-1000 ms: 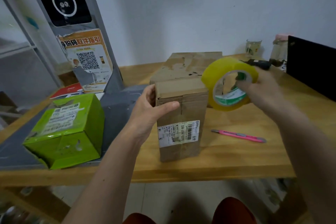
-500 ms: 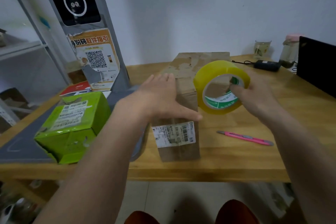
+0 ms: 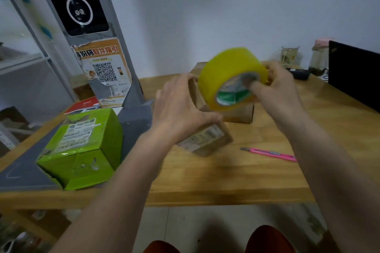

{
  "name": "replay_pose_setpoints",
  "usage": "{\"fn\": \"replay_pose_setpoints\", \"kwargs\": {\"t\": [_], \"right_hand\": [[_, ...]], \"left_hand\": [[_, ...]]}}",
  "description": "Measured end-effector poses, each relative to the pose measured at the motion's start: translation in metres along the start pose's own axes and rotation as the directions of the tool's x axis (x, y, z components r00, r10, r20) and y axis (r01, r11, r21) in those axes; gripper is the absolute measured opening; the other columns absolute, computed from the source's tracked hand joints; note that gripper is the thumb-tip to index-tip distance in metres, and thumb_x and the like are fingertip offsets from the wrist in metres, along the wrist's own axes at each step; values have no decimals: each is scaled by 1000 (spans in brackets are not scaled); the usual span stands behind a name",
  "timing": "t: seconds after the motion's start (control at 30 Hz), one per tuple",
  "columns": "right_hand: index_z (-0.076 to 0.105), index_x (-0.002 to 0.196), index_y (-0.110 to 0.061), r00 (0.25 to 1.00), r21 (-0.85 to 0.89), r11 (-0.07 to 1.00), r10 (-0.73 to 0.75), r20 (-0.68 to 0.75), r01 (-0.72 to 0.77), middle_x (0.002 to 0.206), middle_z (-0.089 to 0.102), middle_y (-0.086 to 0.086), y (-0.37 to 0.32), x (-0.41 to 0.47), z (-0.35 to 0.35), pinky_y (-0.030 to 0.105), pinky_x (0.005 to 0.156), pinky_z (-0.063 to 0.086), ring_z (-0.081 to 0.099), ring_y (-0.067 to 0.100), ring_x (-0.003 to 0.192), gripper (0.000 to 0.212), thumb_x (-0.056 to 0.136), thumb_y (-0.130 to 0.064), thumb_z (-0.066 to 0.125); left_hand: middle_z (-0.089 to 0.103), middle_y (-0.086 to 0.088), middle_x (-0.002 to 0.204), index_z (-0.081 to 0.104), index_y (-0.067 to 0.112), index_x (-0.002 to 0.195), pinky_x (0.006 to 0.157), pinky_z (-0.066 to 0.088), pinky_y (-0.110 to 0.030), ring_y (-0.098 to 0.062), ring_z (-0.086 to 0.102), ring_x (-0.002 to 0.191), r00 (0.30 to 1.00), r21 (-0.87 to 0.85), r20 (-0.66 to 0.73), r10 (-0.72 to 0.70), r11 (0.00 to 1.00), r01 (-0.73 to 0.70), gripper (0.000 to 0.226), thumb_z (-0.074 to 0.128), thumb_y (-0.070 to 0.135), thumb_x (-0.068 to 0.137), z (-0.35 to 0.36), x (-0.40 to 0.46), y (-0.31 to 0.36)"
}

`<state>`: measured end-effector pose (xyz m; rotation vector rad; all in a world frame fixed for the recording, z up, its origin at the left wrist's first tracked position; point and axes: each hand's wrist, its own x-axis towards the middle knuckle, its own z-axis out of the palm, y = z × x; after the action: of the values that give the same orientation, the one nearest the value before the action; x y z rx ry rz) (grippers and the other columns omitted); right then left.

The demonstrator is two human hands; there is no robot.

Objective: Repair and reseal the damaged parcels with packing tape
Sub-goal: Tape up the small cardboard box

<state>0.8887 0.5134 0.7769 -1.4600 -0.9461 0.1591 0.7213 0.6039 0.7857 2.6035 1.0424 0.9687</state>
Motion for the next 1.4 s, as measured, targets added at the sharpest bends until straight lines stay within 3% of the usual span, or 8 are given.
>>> {"fn": "replay_pose_setpoints", "kwargs": {"t": [0.27, 0.43, 0.6, 0.87, 1.03, 1.2, 1.3, 1.4], "right_hand": [[61, 96, -14, 982, -3, 1000, -6, 190, 6, 89, 66, 4, 8, -11, 82, 43, 74, 56, 65, 22, 88, 13, 84, -17, 67], [66, 98, 5, 970, -38, 994, 107, 219, -101, 94, 70, 19, 46, -32, 99, 46, 75, 51, 64, 21, 85, 18, 83, -5, 69], [66, 101, -2, 957, -16, 1000, -6, 291, 11, 96, 70, 15, 48, -36, 100, 51, 80, 53, 66, 30, 95, 24, 78, 3, 71], [61, 77, -31, 960, -74, 997, 9, 279, 12, 88, 63, -6, 52, 31, 91, 30, 79, 44, 59, 17, 92, 36, 86, 4, 61], [65, 98, -18, 947, -36, 999, 20, 320, -9, 99, 66, 2, 65, 28, 101, 42, 85, 52, 62, 21, 97, 17, 83, -11, 65], [47, 61, -14, 912, -24, 992, 121, 392, -121, 47, 47, -3, 60, 13, 101, 14, 44, 42, 50, 10, 40, 25, 83, -16, 56], [59, 78, -20, 914, 91, 980, 130, 385, -178, 64, 63, -11, 58, 9, 101, 18, 59, 51, 60, -1, 57, 20, 90, -5, 54], [61, 106, -4, 898, 229, 939, 144, 415, -256, 88, 66, 9, 55, 5, 96, 39, 76, 53, 64, 20, 77, 13, 95, -4, 54]], "left_hand": [[50, -2, 106, 49, 9, 115, 90, 40, -39, -25, 48, 104, 755, -394, -519, -401, 896, 204, 88, 82, 63, 54, 82, -68, -31], [46, 14, 109, 50, 19, 123, 93, 47, -32, -10, 49, 108, 929, -411, -181, -322, 883, 226, 78, 79, 48, 57, 101, -91, -60], [60, 17, 79, 68, 21, 105, 61, 33, -1, -9, 62, 81, 889, -318, -139, -436, 870, 376, 60, 83, 54, 57, 96, -101, -67], [54, 8, 136, 40, 25, 144, 100, 33, -22, -12, 48, 127, 848, -308, -122, -516, 832, 462, 94, 84, 44, 64, 94, -121, -19], [48, 10, 133, 35, 23, 143, 94, 26, -9, -3, 43, 121, 858, -351, -54, -511, 814, 463, 94, 84, 44, 66, 91, -126, -16], [38, 18, 107, 35, 32, 111, 71, 36, -8, 0, 41, 102, 886, -318, 185, -425, 828, 463, 76, 80, 63, 58, 77, -115, -13], [34, 17, 122, 33, 29, 133, 92, 38, -20, -2, 38, 115, 889, -435, 193, -414, 776, 456, 95, 81, 63, 57, 61, -88, -20], [46, 16, 133, 39, 29, 139, 95, 45, -22, 0, 49, 117, 909, -599, 210, -361, 687, 412, 95, 82, 59, 59, 52, -62, -24]]}}
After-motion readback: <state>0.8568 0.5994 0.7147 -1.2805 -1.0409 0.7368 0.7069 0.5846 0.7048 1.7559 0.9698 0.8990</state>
